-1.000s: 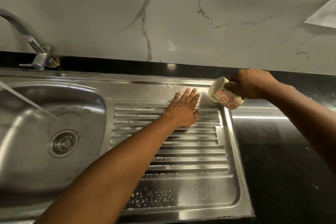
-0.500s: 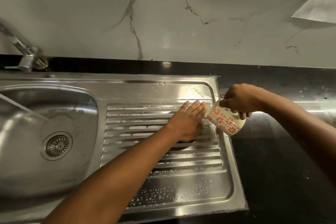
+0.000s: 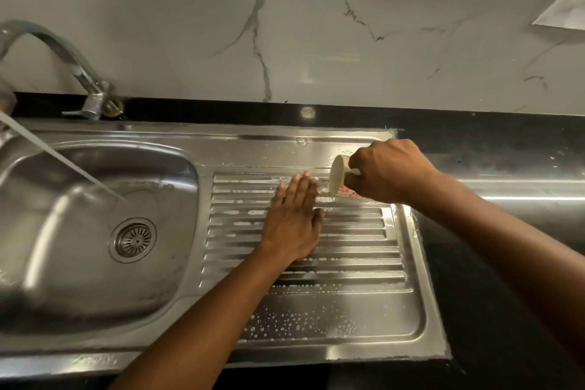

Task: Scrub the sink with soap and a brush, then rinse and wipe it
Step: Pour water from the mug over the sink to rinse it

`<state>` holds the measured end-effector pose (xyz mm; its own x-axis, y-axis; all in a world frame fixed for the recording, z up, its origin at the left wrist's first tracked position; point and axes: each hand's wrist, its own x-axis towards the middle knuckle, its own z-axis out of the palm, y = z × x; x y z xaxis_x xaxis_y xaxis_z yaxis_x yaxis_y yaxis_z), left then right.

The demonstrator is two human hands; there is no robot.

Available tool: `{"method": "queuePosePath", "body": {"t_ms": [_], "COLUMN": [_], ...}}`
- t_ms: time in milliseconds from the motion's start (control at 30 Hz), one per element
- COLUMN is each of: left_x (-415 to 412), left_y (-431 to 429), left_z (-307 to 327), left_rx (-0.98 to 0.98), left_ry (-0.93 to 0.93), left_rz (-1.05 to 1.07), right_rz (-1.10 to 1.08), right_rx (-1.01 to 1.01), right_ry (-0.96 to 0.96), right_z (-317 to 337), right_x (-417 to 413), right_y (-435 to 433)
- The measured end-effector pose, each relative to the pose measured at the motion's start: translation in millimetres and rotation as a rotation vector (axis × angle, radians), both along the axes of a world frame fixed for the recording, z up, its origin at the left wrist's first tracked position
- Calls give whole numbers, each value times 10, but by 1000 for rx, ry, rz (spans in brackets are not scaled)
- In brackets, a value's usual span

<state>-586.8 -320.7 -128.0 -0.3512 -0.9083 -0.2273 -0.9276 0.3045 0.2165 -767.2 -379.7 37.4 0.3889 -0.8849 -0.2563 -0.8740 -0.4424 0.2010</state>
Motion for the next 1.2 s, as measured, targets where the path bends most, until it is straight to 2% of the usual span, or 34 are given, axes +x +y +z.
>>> {"method": "queuePosePath", "body": {"t_ms": [200,267,400,567,767,933,1067,1200], "left_x": [342,287,131,327,974,1640,2002,2295], "left_y": [72,69,30,10,134,263,343,392], "left_z": [54,66,56,-12,-117,-136,-96,50], "left_rx": [53,51,26,20,-48,-74,1,22], "left_ry": [22,40,94,62,69,105,144,234], "left_rz": [249,196,-64,-77,122,291,310,321], "right_rz": [-116,-141,-137,-61,156,310,303,184], "right_rx": [57,73,34,10,-75,-178,-173,-113], "right_ry": [-111,-111,-77,-65,-55,36,26,-109], "right_z": [108,114,58,-22,38,179,250,240], "right_x": [-67,-104,-15,370,986,1374,1639,1926], "right_y": [10,5,-1,7,72,126,86,34]}}
